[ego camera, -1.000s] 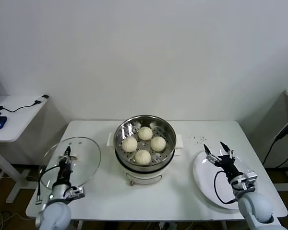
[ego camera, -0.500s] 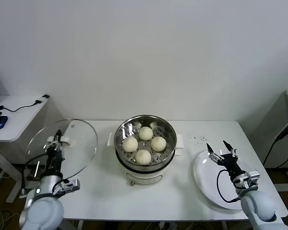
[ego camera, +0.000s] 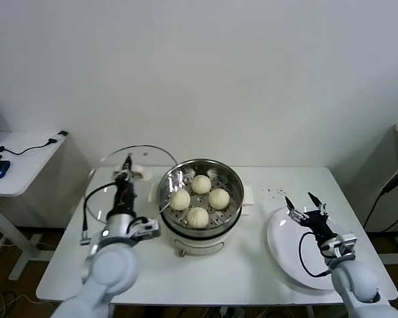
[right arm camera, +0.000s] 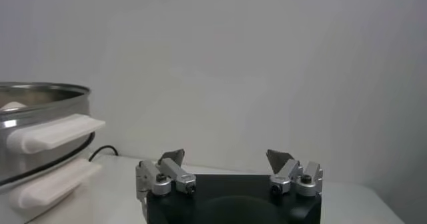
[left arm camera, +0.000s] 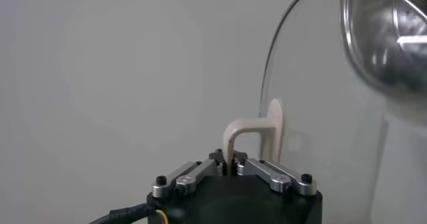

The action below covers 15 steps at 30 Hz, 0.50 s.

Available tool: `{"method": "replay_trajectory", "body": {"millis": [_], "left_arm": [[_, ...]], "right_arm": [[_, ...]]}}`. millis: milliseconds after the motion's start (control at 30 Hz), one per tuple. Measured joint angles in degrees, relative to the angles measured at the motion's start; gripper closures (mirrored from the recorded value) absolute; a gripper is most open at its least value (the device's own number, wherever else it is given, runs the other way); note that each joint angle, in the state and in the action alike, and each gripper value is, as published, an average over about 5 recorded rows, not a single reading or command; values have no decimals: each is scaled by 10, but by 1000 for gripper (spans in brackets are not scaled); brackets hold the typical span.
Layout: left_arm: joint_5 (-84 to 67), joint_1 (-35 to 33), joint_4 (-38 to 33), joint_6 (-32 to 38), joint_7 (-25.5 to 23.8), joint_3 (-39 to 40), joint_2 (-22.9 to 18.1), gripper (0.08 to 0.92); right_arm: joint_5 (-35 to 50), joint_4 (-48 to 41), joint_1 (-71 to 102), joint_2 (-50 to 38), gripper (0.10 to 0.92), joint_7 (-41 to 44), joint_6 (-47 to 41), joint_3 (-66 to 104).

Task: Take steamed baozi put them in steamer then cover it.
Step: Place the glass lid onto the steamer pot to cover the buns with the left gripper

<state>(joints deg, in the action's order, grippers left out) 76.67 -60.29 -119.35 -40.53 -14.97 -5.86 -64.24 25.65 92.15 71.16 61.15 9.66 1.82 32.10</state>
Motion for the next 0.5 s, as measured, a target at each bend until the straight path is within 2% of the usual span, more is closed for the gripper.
{"method": "replay_trajectory", "body": {"millis": [233, 500], "left_arm": [[56, 60, 46, -17, -31, 75, -74, 850], [94, 84, 105, -17, -35, 121, -153, 850]], "right_arm": [[-3, -2, 5, 0, 203, 0, 2, 11], [-4, -6, 11, 1, 203, 3, 6, 25]]}}
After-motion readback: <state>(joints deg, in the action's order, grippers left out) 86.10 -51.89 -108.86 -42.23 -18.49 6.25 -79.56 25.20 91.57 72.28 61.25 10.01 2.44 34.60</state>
